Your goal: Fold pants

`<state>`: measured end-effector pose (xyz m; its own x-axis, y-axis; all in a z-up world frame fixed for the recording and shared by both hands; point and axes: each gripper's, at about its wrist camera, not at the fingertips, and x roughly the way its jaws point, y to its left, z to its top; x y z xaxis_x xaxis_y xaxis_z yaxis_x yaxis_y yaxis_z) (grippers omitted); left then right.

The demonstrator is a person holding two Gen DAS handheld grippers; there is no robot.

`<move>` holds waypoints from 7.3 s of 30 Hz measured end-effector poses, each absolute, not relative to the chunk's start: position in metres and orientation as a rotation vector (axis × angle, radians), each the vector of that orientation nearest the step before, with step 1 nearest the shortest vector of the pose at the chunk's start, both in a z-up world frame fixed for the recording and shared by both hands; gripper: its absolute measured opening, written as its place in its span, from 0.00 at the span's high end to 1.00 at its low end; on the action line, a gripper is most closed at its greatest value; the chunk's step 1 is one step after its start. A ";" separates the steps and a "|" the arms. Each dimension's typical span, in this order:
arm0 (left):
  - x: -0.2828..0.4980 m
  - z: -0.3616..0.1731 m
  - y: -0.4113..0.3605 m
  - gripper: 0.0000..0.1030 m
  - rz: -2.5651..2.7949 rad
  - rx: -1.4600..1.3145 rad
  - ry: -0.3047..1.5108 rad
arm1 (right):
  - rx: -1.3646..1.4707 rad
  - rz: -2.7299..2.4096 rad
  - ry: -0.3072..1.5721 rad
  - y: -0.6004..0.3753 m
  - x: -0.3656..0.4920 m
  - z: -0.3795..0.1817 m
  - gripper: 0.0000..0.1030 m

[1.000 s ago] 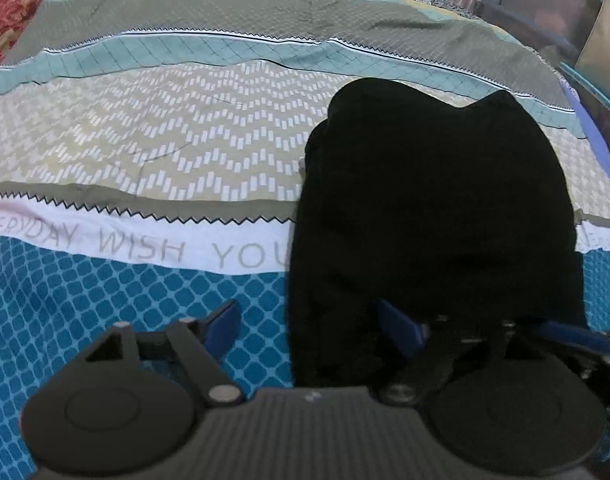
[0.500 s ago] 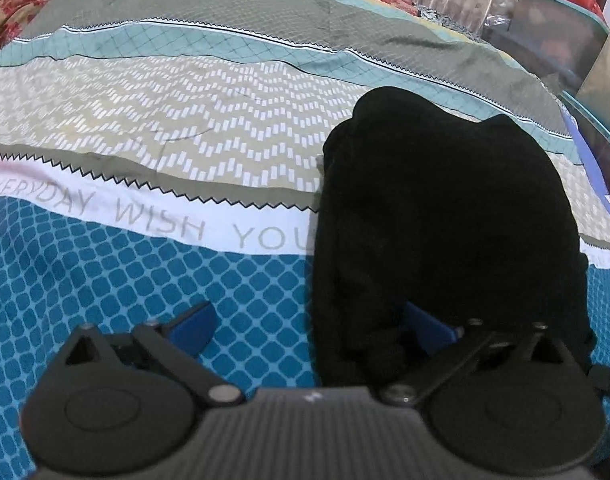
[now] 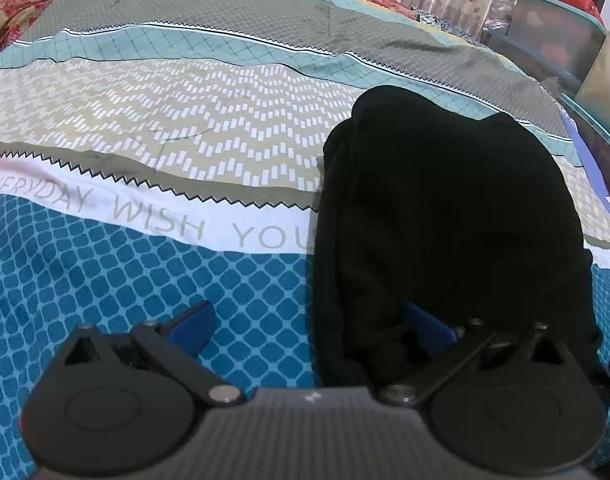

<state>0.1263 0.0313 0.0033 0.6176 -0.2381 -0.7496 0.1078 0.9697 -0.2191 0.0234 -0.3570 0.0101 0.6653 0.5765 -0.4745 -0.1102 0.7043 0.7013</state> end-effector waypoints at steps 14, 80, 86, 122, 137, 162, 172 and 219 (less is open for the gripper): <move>0.126 0.004 0.029 0.00 -0.191 -0.158 0.883 | 0.741 0.462 0.735 -0.367 0.023 0.007 0.28; 0.104 0.020 0.057 0.00 -0.280 -0.227 0.875 | 0.712 0.497 0.767 -0.357 0.031 0.010 0.12; 0.102 0.033 0.073 0.00 -0.276 -0.265 0.898 | 0.702 0.498 0.775 -0.356 0.031 0.010 0.11; 0.177 0.017 0.031 0.00 -0.528 -0.408 1.071 | 0.603 0.529 0.817 -0.334 0.100 0.035 0.12; 0.185 0.051 0.021 0.59 -0.536 -0.463 0.958 | 0.745 0.666 0.837 -0.314 0.136 0.042 0.40; 0.322 0.027 -0.054 0.29 -0.319 -0.184 0.885 | 0.561 0.363 0.772 -0.321 0.266 0.029 0.26; 0.254 0.071 -0.054 0.05 -0.149 -0.039 0.875 | 0.344 0.165 0.644 -0.319 0.170 0.089 0.16; 0.075 0.110 -0.100 0.00 -0.045 0.201 0.821 | 0.447 0.092 0.766 -0.308 -0.015 0.069 0.05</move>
<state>0.0746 -0.1001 0.1097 0.6818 0.0379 -0.7306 0.1178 0.9799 0.1608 -0.0149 -0.3084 0.0692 0.7217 0.2405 -0.6490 0.0798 0.9025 0.4232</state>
